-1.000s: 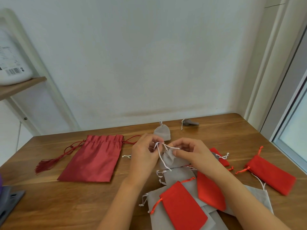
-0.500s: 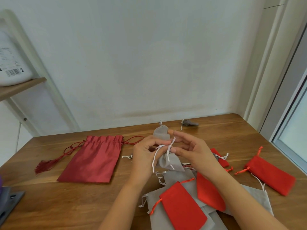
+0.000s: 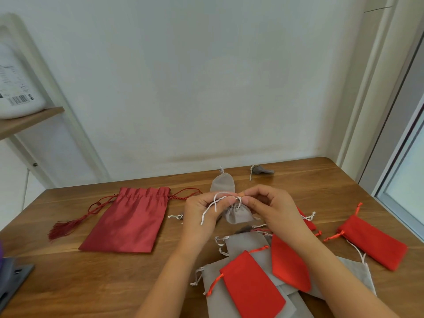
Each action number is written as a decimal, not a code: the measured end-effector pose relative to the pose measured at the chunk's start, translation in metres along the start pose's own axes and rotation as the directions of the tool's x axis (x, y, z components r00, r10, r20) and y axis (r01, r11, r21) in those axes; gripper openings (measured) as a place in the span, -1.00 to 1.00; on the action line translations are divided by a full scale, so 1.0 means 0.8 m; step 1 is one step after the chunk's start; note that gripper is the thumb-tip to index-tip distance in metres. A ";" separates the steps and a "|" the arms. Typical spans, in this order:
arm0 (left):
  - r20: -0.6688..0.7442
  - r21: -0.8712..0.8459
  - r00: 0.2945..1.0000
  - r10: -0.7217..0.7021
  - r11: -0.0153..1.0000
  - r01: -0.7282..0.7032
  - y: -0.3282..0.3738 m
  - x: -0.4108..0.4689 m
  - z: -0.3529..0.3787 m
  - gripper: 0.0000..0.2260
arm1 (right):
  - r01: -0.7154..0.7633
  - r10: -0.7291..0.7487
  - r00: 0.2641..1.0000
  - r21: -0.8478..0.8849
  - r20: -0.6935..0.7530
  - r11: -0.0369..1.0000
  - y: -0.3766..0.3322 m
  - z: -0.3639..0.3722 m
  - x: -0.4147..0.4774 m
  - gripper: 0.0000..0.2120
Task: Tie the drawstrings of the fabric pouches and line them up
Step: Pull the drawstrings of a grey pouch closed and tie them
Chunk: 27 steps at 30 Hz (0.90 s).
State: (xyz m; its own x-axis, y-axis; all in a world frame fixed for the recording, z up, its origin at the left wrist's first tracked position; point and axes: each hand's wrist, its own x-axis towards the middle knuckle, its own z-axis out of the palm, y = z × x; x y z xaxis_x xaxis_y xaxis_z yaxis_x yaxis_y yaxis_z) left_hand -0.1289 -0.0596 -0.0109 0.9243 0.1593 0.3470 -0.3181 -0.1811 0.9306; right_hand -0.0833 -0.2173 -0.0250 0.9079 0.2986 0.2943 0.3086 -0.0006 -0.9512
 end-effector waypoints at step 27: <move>-0.021 -0.056 0.984 -0.174 0.983 0.173 -0.012 0.012 -0.006 -0.71 | -0.062 0.050 0.997 0.246 0.055 0.967 -0.009 -0.003 0.000 -0.93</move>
State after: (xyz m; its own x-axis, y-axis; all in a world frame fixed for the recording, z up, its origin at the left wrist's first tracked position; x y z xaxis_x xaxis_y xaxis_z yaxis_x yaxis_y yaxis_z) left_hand -0.1180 -0.0515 -0.0161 0.9608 0.2090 0.1821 -0.1651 -0.0959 0.9816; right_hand -0.0853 -0.2194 -0.0177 0.9052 0.3500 0.2411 0.1725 0.2159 -0.9611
